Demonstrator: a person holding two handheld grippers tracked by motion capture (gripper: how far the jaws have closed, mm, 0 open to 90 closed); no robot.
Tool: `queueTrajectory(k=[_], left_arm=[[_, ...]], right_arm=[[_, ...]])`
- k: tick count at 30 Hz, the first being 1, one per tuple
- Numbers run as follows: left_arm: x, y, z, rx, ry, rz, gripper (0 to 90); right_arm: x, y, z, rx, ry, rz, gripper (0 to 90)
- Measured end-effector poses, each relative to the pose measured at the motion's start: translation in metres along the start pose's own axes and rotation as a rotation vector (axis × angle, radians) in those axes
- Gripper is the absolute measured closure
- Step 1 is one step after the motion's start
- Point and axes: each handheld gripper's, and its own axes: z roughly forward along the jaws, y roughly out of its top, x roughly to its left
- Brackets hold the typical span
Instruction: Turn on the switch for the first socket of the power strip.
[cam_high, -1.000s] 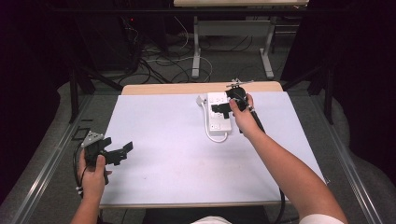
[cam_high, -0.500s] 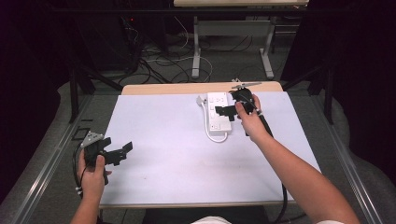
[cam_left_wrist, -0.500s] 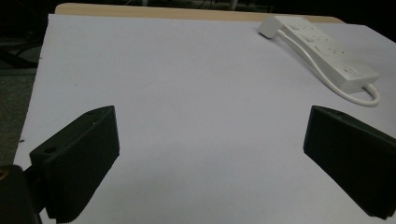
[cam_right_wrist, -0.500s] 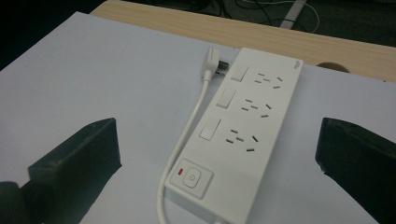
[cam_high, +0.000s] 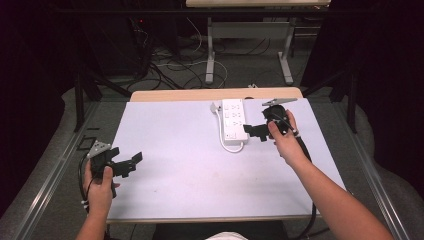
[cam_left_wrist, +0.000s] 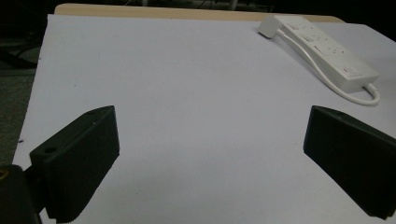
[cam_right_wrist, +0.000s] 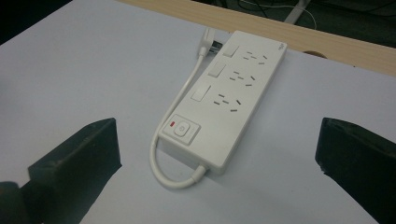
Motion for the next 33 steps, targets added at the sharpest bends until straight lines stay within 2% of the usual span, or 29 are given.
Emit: queueTrajectory(k=[3, 7, 14, 19, 27, 33], left_arm=[[0.0, 0.0, 0.0, -0.001, 0.0, 0.0, 3.4], [0.0, 0.0, -0.001, 0.002, -0.002, 0.0, 3.4], [-0.001, 0.0, -0.001, 0.001, 0.0, -0.001, 3.4], [-0.002, 0.0, -0.001, 0.001, -0.002, -0.001, 3.4], [-0.002, 0.0, -0.002, 0.0, -0.001, 0.001, 3.4], [-0.002, 0.0, -0.002, 0.0, -0.001, 0.001, 3.4]], right_arm=[[0.002, -0.006, -0.009, 0.001, 0.003, -0.01, 0.0], [0.004, -0.014, -0.022, -0.008, 0.03, -0.005, 0.0], [0.006, -0.029, -0.044, -0.008, 0.022, -0.033, 0.8], [0.002, -0.041, -0.058, -0.022, 0.017, -0.033, 0.8], [-0.009, -0.063, -0.077, -0.057, 0.008, 0.019, 1.7], [-0.019, -0.081, -0.085, -0.056, -0.013, 0.025, 2.6]])
